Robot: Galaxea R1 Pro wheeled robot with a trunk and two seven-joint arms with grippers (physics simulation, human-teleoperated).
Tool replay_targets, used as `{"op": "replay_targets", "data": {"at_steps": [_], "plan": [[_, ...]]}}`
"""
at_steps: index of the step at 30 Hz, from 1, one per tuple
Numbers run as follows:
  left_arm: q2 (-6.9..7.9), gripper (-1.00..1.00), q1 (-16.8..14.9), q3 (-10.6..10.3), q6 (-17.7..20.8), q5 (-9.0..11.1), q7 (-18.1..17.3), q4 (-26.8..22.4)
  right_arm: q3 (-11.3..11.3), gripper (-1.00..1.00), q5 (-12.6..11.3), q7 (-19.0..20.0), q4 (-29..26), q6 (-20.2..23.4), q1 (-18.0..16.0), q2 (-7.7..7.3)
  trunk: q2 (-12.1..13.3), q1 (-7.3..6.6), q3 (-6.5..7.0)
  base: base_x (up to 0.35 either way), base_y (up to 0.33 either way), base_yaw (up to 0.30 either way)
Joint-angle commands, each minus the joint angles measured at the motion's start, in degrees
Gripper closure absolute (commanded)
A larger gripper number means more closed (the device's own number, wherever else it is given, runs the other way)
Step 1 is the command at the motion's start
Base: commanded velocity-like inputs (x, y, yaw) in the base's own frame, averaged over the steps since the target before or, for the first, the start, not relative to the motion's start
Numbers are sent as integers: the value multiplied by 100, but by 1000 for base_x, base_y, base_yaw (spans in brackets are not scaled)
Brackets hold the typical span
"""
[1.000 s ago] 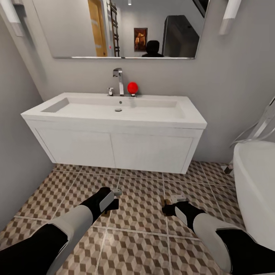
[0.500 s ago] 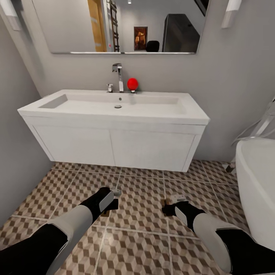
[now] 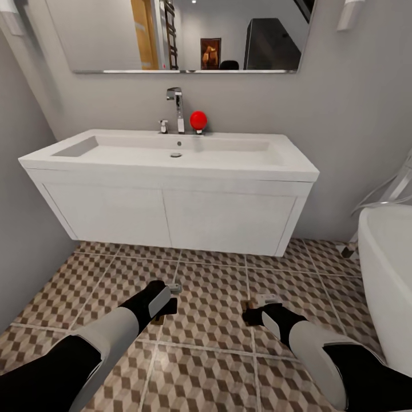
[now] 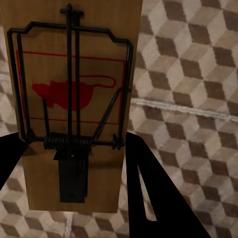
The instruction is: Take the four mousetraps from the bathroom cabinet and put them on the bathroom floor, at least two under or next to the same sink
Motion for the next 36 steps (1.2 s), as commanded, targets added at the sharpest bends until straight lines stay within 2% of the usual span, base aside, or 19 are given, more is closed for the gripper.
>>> {"op": "replay_targets", "data": {"at_steps": [1, 32, 36], "plan": [[0, 100, 0, -1, 7, -20, -10, 0, 0, 100, -19, 3, 0, -1, 1, 1, -42, 22, -18, 1, 0, 0], [2, 100, 0, -11, 2, -28, -27, 64, -9, 100, -44, -40, 1, -2, 3, -22, -1285, 703, -575, 9, 0, 0], [3, 100, 0, -11, 16, -28, -28, 66, -9, 100, -43, -37, 1, -2, 3, -16, -1290, 714, -664, 0, 0, 0]]}}
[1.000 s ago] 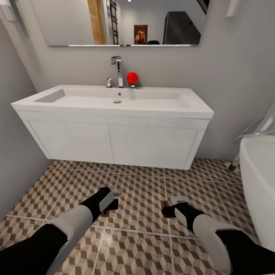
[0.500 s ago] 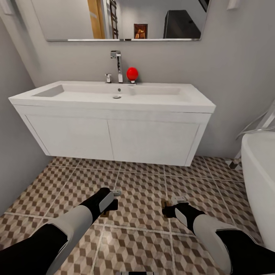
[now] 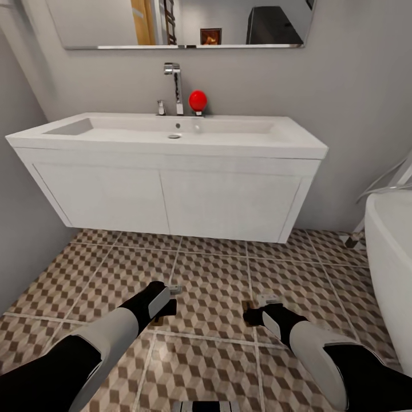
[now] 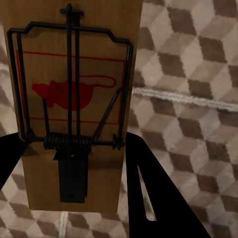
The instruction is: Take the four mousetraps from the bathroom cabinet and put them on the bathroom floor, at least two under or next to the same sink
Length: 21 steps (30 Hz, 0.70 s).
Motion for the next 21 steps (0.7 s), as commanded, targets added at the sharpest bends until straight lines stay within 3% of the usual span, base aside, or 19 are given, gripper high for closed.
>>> {"op": "replay_targets", "data": {"at_steps": [1, 13, 21], "plan": [[-1, 100, 0, 0, 11, -20, -10, 0, 0, 100, -16, 4, 0, -1, 0, 1, -2, 2, -23, 0, 0, 0], [10, 100, 0, 0, 1, -29, -10, -12, 0, 100, -16, 6, 0, -1, 0, 1, -18, 33, -289, 3, 0, 0], [15, 100, 0, 0, 7, -28, -10, -1, 0, 100, -9, 7, 0, -1, 0, 0, -29, 54, -466, 236, 0, 0]]}}
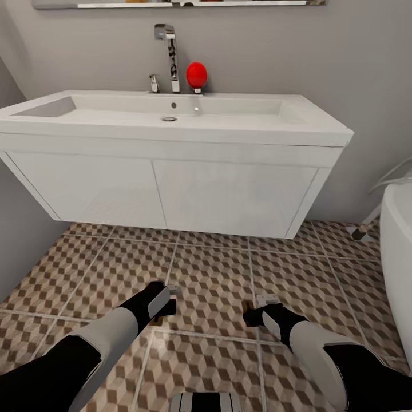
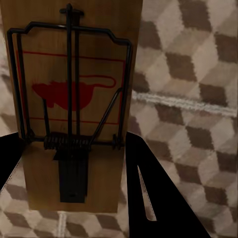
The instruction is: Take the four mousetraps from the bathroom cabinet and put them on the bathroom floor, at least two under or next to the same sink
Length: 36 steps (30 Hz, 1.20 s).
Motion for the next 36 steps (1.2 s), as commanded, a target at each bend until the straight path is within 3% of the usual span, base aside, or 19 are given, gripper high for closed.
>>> {"op": "replay_targets", "data": {"at_steps": [1, 15, 23, 28, 32, 36], "plan": [[0, 100, 0, 0, 8, -20, -10, -3, -1, 100, -15, 4, 0, -1, 0, -4, -2, 2, -23, 292, 0, 0], [20, 100, 0, -6, -53, -12, -24, -52, -1, 100, 38, 5, -39, -33, 0, 3, -3, 5, -45, 72, 0, 0], [31, 100, 0, -9, -60, -12, -27, -15, 7, 100, 48, 0, -58, -50, 0, 25, -3, 5, -45, 295, 0, 0], [114, 100, 0, -27, -83, -17, -28, 2, 8, 100, 42, -29, -61, -45, 0, 28, -3, 5, -45, 332, 0, 0], [138, 100, 4, -294, -246, -22, -28, 27, -22, 100, 20, -265, -62, -28, 0, 27, -3, 5, -45, 230, 0, 0], [128, 100, 60, -925, -762, -21, -32, 184, -38, 100, -11, -1253, -69, -37, 0, 31, -3, 5, -45, 45, 0, 0]]}}
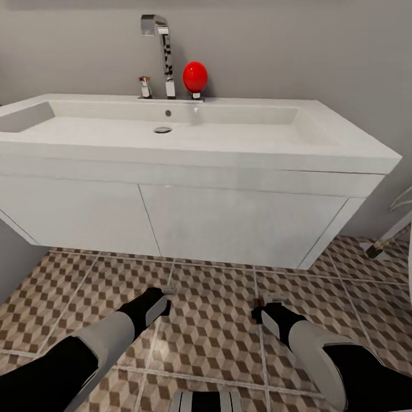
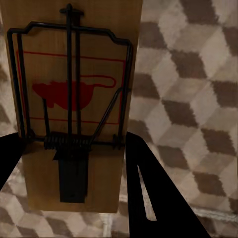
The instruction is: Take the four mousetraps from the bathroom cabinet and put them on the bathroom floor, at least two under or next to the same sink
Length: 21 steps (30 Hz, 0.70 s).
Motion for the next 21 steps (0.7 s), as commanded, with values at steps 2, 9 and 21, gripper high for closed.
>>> {"op": "replay_targets", "data": {"at_steps": [2, 9, 21], "plan": [[-16, 100, 12, -251, -113, -15, -11, 78, -2, 100, -27, -212, 0, -10, 0, 4, 0, 0, 0, 7, 0, 0], [20, 100, 18, -400, -205, -3, -13, 137, -1, 100, -27, -302, 2, -27, 0, 6, 0, 0, 0, 1, 0, 0], [79, 100, 88, -528, -1167, -20, -13, 136, 25, 100, 13, -295, 15, -438, 0, 8, 0, 0, 0, 77, 0, 0]]}}
